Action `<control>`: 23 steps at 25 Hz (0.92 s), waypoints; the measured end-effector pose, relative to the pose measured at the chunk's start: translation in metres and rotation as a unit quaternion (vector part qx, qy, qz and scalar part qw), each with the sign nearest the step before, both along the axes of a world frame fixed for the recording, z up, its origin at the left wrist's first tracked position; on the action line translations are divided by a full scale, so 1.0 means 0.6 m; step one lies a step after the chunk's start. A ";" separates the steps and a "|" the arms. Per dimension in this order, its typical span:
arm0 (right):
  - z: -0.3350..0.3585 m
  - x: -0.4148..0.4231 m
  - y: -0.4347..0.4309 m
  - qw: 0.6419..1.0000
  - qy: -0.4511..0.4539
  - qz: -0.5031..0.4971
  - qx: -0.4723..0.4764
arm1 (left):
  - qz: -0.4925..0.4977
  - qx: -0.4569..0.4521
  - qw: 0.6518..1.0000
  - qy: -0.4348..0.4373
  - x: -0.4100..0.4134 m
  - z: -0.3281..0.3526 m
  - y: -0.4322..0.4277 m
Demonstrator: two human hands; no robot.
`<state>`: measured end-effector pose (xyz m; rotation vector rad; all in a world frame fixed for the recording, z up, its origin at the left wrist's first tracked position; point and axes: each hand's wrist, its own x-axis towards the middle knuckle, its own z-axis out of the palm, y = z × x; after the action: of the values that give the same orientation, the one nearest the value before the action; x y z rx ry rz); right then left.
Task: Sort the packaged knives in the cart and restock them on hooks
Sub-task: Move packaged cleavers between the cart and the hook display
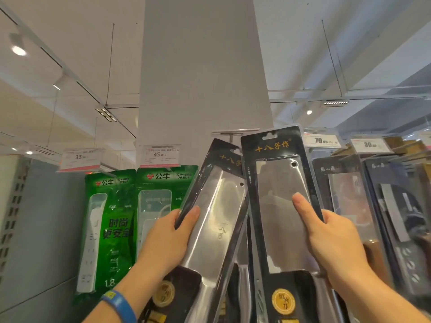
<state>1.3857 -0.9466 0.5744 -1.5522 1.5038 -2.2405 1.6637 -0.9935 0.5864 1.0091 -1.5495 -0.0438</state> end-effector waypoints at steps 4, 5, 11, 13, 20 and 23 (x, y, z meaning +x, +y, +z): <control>-0.010 -0.003 0.011 1.000 0.002 0.005 0.003 | -0.030 0.055 0.996 0.058 -0.004 -0.012 0.004; -0.013 -0.004 0.013 1.000 0.001 0.006 0.004 | -0.028 0.054 0.996 0.060 -0.007 -0.016 0.005; -0.029 -0.014 0.004 0.999 -0.004 0.020 0.032 | -0.086 0.097 0.988 0.082 -0.026 -0.032 -0.013; -0.028 -0.012 0.004 0.999 -0.004 0.027 0.032 | -0.091 0.118 0.984 0.099 -0.026 -0.038 -0.018; -0.026 0.003 0.017 0.999 -0.006 0.028 0.022 | -0.091 0.211 0.962 0.147 -0.089 -0.011 -0.084; -0.035 -0.002 0.024 0.998 -0.003 0.036 0.042 | -0.021 0.268 0.962 0.037 -0.094 -0.030 -0.094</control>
<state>1.3842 -0.9323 0.5533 -1.5495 1.4946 -2.1123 1.6075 -1.0499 0.5684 1.3768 -1.5207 -0.5514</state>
